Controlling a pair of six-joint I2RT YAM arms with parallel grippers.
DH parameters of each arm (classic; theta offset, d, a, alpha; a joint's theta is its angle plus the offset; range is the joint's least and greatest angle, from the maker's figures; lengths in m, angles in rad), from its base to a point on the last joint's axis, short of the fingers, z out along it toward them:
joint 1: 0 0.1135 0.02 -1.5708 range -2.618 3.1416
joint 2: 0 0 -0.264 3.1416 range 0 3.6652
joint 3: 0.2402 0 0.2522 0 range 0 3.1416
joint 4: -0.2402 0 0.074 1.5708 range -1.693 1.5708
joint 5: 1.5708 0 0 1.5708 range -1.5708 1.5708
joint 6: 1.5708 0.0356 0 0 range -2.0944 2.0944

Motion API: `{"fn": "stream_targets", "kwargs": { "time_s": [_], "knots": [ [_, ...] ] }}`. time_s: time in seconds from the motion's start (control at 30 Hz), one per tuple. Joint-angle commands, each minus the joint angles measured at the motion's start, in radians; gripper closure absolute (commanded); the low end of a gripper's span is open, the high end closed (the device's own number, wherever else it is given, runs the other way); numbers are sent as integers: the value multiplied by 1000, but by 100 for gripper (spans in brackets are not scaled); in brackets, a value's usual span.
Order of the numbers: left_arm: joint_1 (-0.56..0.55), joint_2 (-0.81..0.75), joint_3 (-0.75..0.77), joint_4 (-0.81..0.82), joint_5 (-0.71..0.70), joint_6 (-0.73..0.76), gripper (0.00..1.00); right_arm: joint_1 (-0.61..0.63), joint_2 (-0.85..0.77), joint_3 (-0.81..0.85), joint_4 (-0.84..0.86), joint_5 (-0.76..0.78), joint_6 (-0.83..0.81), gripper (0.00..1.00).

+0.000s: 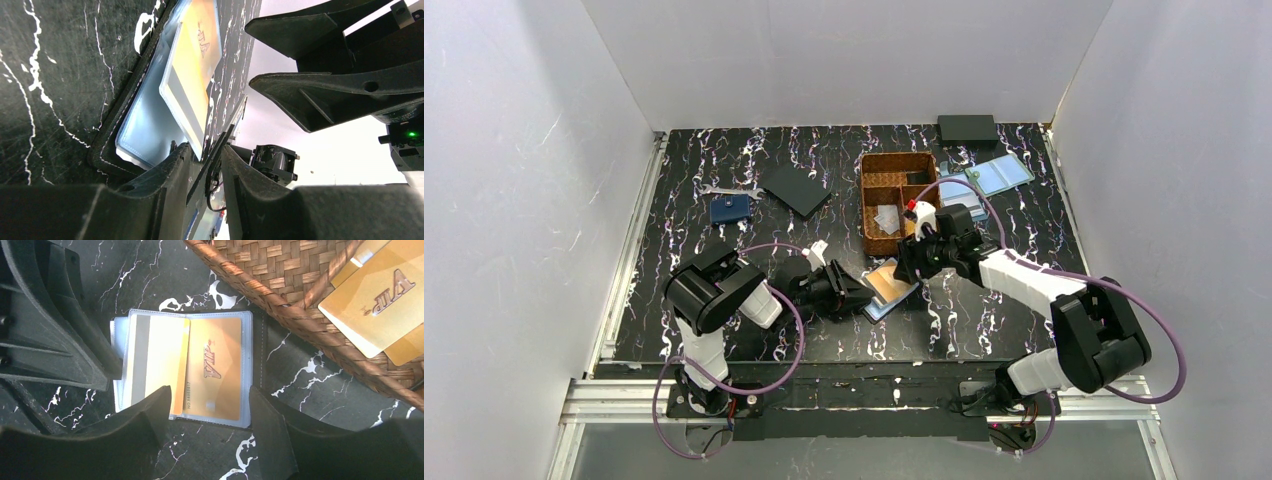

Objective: Take the credit cards out of the card holder
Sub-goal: Remove the credit card from the card holder.

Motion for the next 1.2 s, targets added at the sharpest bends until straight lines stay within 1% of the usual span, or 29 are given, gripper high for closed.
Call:
{"fn": "stream_targets", "kwargs": {
  "time_s": [0.0,0.17,0.4,0.57,0.8,0.87,0.93,0.97,1.07,1.17],
  "knots": [
    [8,2,27,18,-22,0,73,-15,-48,29,10,-41,-23,32],
    [7,7,48,18,-33,-2,74,-25,-38,26,15,-146,-16,32],
    [6,17,61,12,-60,-20,73,-28,-1,27,22,-191,12,32],
    [7,47,75,-16,-66,-45,80,-30,13,26,29,-207,25,32],
    [10,81,80,-35,-64,-45,80,-39,15,19,43,-246,47,33],
    [12,76,76,-41,-70,-39,84,-40,17,18,45,-254,51,33],
    [15,69,73,-46,-72,-24,96,-43,19,17,47,-264,55,33],
    [16,63,70,-46,-73,-12,100,-44,20,17,48,-271,57,33],
    [16,25,62,-47,-56,61,100,-52,23,15,52,-314,59,33],
    [17,-61,32,-53,-31,204,100,-76,19,12,54,-432,45,32]
  ]
}}
